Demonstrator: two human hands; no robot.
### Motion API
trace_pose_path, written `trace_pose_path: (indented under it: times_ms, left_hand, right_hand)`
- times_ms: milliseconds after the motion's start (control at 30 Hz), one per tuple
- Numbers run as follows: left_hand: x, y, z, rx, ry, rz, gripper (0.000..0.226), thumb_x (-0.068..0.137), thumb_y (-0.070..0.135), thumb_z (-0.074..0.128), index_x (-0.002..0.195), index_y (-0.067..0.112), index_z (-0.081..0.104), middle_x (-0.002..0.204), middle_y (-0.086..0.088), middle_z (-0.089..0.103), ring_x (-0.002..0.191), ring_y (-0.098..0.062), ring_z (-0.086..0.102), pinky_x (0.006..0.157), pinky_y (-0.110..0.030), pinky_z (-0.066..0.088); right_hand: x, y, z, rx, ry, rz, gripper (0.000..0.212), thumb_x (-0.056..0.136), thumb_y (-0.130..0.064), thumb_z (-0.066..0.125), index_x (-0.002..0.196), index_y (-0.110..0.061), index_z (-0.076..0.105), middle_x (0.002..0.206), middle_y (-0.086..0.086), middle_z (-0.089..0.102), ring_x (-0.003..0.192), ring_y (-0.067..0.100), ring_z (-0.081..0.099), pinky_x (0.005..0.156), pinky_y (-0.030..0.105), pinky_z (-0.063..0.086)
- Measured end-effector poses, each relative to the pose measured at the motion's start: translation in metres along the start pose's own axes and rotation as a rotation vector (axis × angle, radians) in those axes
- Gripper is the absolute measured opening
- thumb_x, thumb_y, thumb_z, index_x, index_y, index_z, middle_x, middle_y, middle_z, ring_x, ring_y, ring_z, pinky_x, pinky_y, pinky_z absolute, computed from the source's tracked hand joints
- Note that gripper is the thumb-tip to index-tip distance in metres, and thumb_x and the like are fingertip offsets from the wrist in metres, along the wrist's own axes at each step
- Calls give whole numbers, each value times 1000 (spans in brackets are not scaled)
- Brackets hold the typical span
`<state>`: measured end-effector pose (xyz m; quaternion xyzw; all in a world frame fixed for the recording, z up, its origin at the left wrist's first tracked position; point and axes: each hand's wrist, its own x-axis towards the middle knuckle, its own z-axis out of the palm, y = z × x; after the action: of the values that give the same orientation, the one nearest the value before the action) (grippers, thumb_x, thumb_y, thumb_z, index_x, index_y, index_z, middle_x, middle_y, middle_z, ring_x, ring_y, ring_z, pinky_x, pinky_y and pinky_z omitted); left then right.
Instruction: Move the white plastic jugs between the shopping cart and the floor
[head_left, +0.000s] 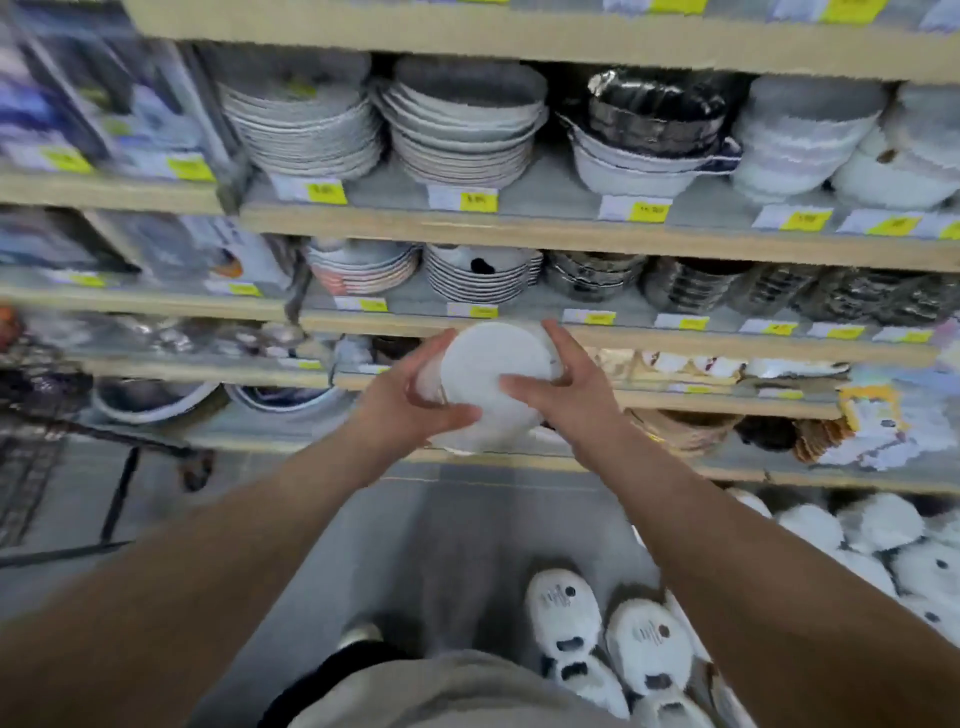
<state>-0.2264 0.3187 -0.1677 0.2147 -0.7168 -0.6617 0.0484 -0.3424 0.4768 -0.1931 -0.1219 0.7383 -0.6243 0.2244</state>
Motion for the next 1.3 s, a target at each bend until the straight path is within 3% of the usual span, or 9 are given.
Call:
trace_pose_path:
  times_ms: [67, 167, 333, 467, 533, 633, 900, 1100, 1300]
  left_hand:
    - [-22, -8, -41, -22, 100, -17, 79, 71, 8, 83, 131, 46, 48, 88, 19, 58, 58, 6, 55, 51, -16, 47]
    - [-54, -22, -107, -123, 234, -32, 78, 66, 11, 87, 121, 55, 53, 110, 23, 61, 86, 0, 62, 69, -23, 55]
    - [-115, -42, -226, -217, 456, -33, 81, 62, 5, 88, 122, 48, 56, 116, 15, 65, 101, -9, 64, 80, -34, 58]
    - [-166, -59, -317, -180, 623, -6, 79, 69, -1, 82, 134, 33, 52, 118, 13, 63, 99, -12, 61, 73, -27, 59]
    - [-190, -68, -355, -169, 703, -2, 79, 68, 2, 84, 134, 33, 52, 115, 24, 63, 101, -11, 61, 82, -39, 58]
    - [-223, -83, -407, -121, 815, -22, 83, 67, 10, 87, 136, 37, 50, 129, 15, 59, 113, -11, 58, 97, -45, 50]
    - [-264, -111, -527, -83, 1047, -65, 87, 62, 21, 90, 136, 42, 49, 129, 12, 56, 112, -15, 57, 87, -37, 56]
    - [-260, -117, -628, -77, 1125, -99, 90, 58, 25, 92, 133, 46, 49, 130, 9, 57, 119, -18, 56, 92, -41, 55]
    - [-259, -124, -715, -89, 1160, -101, 88, 60, 15, 90, 128, 51, 47, 128, 11, 56, 116, -16, 56, 88, -37, 57]
  right_hand:
    - [2, -11, 47, -13, -92, -13, 86, 47, -37, 90, 123, -56, 52, 125, -6, 59, 113, 14, 59, 97, 46, 51]
    - [2, -29, 120, -54, -230, -48, 98, 58, -29, 90, 143, -36, 41, 141, -6, 46, 123, 13, 50, 100, 35, 47]
    - [-9, -53, 270, -133, -439, -95, 105, 46, -43, 87, 141, -41, 41, 141, -6, 46, 125, 15, 48, 105, 42, 44]
    - [-30, -67, 385, -137, -584, -172, 91, 67, -22, 87, 144, -33, 39, 142, -13, 39, 124, 7, 42, 102, 29, 41]
    - [-39, -72, 436, -151, -661, -190, 89, 69, -21, 86, 144, -33, 40, 139, -15, 39, 123, 4, 41, 98, 24, 38]
    - [-55, -74, 509, -150, -754, -186, 91, 61, -30, 89, 138, -44, 43, 143, -9, 44, 127, 10, 45, 107, 36, 41]
    - [-67, -99, 670, -145, -1007, -207, 89, 70, -17, 85, 145, -32, 38, 136, -12, 47, 122, 6, 45, 92, 20, 40]
    - [-44, -117, 786, -110, -1116, -176, 92, 69, -15, 85, 145, -34, 37, 137, -14, 47, 126, 10, 47, 105, 34, 43]
    - [-30, -135, 878, -137, -1180, -173, 94, 71, -15, 84, 148, -34, 33, 131, -20, 39, 125, 2, 38, 105, 30, 38]
